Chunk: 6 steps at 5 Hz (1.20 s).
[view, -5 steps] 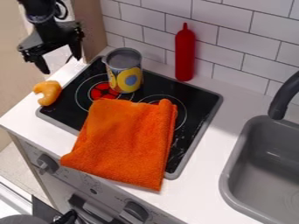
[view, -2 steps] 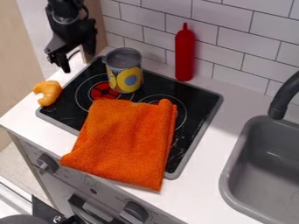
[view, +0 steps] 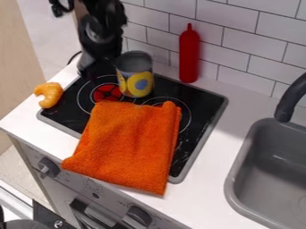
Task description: Put the can in the right top side of the right burner
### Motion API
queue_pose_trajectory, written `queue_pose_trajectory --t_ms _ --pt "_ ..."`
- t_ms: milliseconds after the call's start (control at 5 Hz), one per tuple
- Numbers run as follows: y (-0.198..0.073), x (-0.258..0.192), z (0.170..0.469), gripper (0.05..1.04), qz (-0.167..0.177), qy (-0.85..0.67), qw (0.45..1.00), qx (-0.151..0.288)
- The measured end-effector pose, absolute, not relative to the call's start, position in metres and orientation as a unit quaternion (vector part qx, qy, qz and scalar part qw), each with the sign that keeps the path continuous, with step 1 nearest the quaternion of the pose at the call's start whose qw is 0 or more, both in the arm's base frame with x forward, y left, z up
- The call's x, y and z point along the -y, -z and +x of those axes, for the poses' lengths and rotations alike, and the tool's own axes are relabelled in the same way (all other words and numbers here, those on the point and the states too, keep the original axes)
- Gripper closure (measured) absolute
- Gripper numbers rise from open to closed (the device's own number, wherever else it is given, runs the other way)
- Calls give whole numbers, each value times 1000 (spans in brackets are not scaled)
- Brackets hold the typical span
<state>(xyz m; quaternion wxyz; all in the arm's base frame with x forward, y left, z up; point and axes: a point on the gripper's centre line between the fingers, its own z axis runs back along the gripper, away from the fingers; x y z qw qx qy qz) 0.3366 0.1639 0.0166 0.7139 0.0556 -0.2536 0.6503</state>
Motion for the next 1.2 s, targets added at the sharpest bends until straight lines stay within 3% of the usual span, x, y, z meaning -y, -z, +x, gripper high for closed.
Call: queue_pose_trajectory --t_ms 600,800,1200 --pt "-19 -143 359 85 6 -674 704 225" --pt "-20 -130 360 85 7 -679 704 209" --pt "-25 -96 368 85 9 -731 653 198"
